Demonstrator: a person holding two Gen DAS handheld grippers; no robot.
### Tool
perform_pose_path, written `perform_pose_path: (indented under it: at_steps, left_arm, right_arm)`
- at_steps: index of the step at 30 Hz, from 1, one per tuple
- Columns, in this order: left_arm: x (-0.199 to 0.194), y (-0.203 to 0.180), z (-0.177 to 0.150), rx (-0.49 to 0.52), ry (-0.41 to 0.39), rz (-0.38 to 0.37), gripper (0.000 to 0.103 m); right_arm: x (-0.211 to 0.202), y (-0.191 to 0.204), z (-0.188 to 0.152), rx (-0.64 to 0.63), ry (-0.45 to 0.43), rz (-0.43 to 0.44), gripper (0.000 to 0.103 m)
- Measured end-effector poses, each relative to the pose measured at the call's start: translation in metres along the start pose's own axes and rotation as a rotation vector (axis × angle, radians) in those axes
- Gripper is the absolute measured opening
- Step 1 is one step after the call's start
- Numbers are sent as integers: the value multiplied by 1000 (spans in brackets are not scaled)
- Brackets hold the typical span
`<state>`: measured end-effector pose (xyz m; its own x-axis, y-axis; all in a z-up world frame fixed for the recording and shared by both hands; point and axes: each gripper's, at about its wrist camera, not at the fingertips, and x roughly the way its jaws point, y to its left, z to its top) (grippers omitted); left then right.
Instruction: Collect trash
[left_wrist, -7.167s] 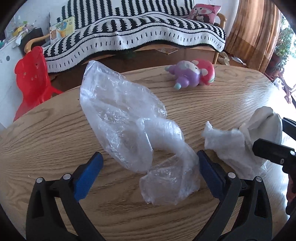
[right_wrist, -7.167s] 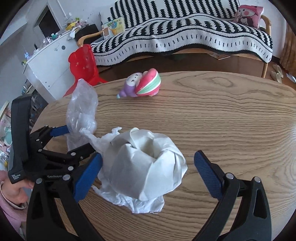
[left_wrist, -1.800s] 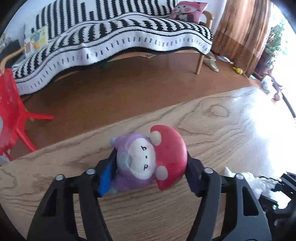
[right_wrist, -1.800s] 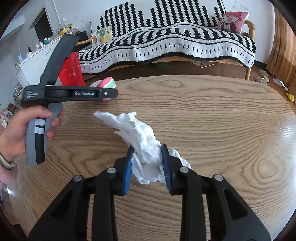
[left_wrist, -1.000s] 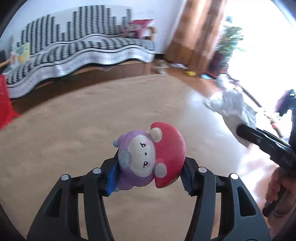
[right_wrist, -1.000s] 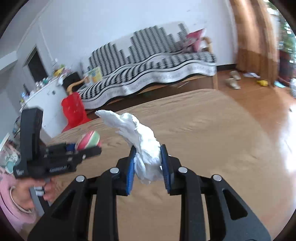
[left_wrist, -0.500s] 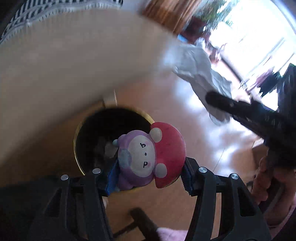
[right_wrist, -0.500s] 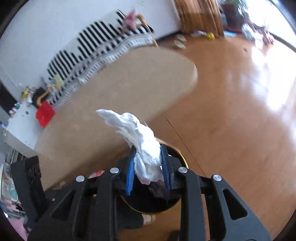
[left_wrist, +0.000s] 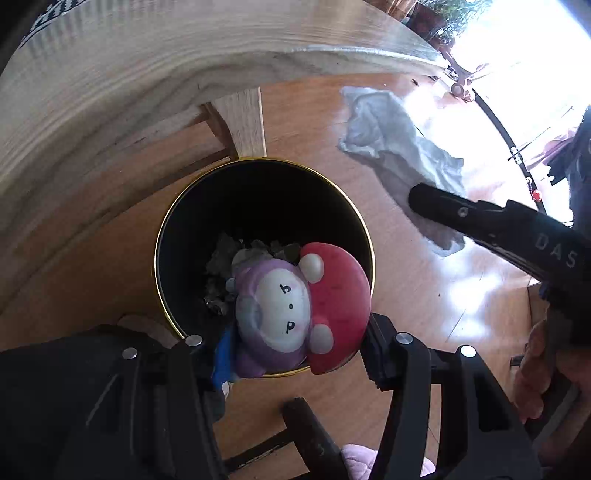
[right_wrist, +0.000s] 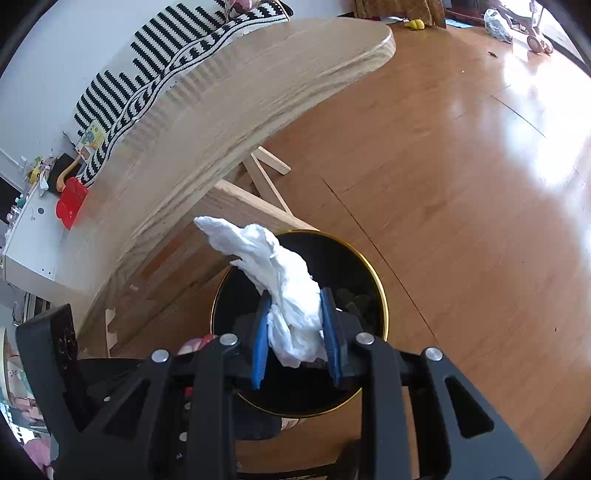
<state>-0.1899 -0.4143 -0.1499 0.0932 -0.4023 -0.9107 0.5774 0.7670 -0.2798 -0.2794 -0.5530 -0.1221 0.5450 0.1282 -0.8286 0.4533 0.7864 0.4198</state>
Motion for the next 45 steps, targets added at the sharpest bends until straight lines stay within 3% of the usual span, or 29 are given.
perform_pose_path:
  at_steps: [14, 15, 17, 18, 19, 21, 25, 29, 32, 34, 38, 43, 45]
  left_arm:
    - [-8, 18, -3, 8, 5, -36, 57]
    - [-9, 18, -3, 10, 7, -35, 60]
    - [-11, 12, -3, 5, 1, -17, 69]
    - [-12, 10, -2, -1, -16, -16, 88]
    - [-17, 7, -3, 1, -51, -13, 96]
    - [-26, 2, -5, 45, -114, 25, 97]
    - [-38, 9, -8, 24, -131, 12, 97]
    - [-83, 16, 3, -34, -221, -60, 97]
    - [-142, 31, 23, -56, -351, -87, 97]
    - [-179, 50, 40, -62, -442, 12, 97]
    - [-237, 108, 65, -115, -548, 288, 97]
    - [-278, 206, 83, -190, -613, 411, 97]
    - [-278, 236, 84, -211, -619, 456, 97]
  right_arm:
    - [15, -5, 10, 43, 31, 40, 26]
    - [15, -6, 10, 48, 30, 56, 29]
    - [13, -9, 11, 69, 23, 59, 67]
    - [10, -10, 11, 72, 5, 55, 93]
    - [4, -12, 12, 78, -25, 44, 94]
    - [-2, -16, 14, 96, -41, 59, 94]
    - [-24, -25, 19, 154, -113, 67, 94]
    - [-61, 0, 30, 63, -286, -97, 96]
    - [-84, 46, 46, -54, -394, -194, 96]
    - [-94, 94, 58, -138, -468, -258, 96]
    - [-94, 187, 77, -265, -585, -254, 96]
    - [-49, 286, 102, -318, -569, -70, 96]
    - [-18, 314, 110, -313, -540, -56, 96]
